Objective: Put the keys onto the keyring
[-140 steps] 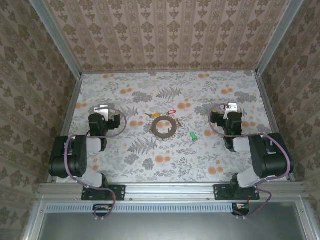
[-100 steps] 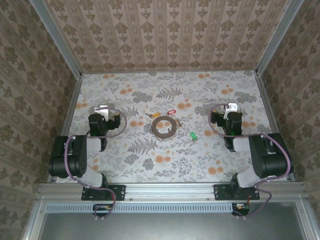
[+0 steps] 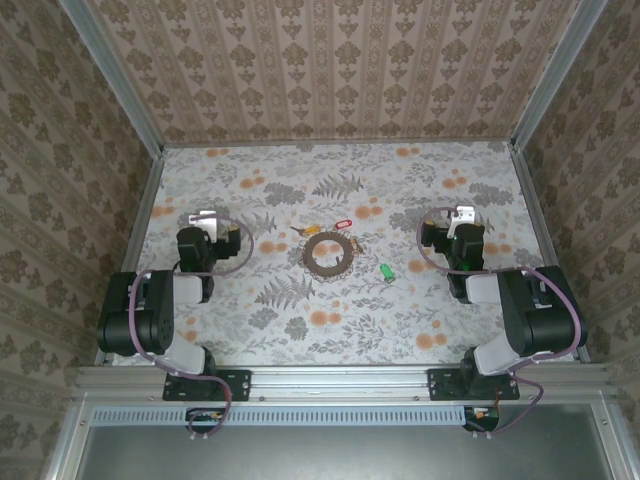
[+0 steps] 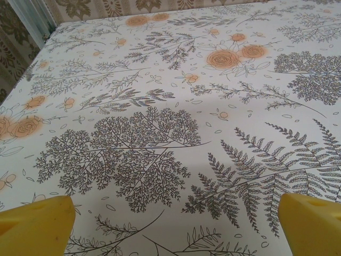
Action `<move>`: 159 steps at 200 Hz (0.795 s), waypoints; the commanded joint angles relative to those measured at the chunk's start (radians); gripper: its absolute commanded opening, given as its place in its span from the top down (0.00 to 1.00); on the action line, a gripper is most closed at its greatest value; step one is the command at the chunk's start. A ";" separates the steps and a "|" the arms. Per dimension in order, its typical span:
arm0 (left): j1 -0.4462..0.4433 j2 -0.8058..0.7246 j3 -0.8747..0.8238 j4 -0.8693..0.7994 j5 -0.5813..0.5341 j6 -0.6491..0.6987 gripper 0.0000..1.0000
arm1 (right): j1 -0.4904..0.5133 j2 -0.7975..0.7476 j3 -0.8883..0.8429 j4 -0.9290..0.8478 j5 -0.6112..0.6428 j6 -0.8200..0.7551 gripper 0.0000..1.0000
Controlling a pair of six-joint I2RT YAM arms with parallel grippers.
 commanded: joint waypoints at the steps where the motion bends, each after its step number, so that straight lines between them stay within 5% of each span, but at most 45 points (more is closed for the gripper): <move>1: 0.013 0.010 0.024 0.026 0.009 0.007 0.00 | 0.006 0.013 0.018 0.035 0.013 -0.006 0.00; 31: 0.011 0.002 0.034 0.016 0.007 0.014 0.00 | 0.006 0.009 0.016 0.038 0.013 -0.008 0.00; 48: -0.044 -0.095 0.117 -0.222 -0.044 0.050 0.00 | 0.038 -0.055 0.023 -0.020 0.104 -0.019 0.00; 74: -0.175 -0.262 0.276 -0.597 -0.155 0.028 0.00 | 0.154 -0.322 0.118 -0.372 0.200 -0.070 0.00; 99: -0.327 -0.359 0.352 -0.784 -0.215 -0.153 0.00 | 0.218 -0.458 0.236 -0.691 0.121 0.121 0.00; 126: -0.340 -0.342 0.434 -0.988 0.059 -0.437 0.00 | 0.317 -0.441 0.353 -0.977 0.009 0.199 0.00; 159: -0.351 -0.307 0.390 -1.013 0.257 -0.505 0.00 | 0.452 -0.334 0.405 -1.079 -0.059 0.214 0.00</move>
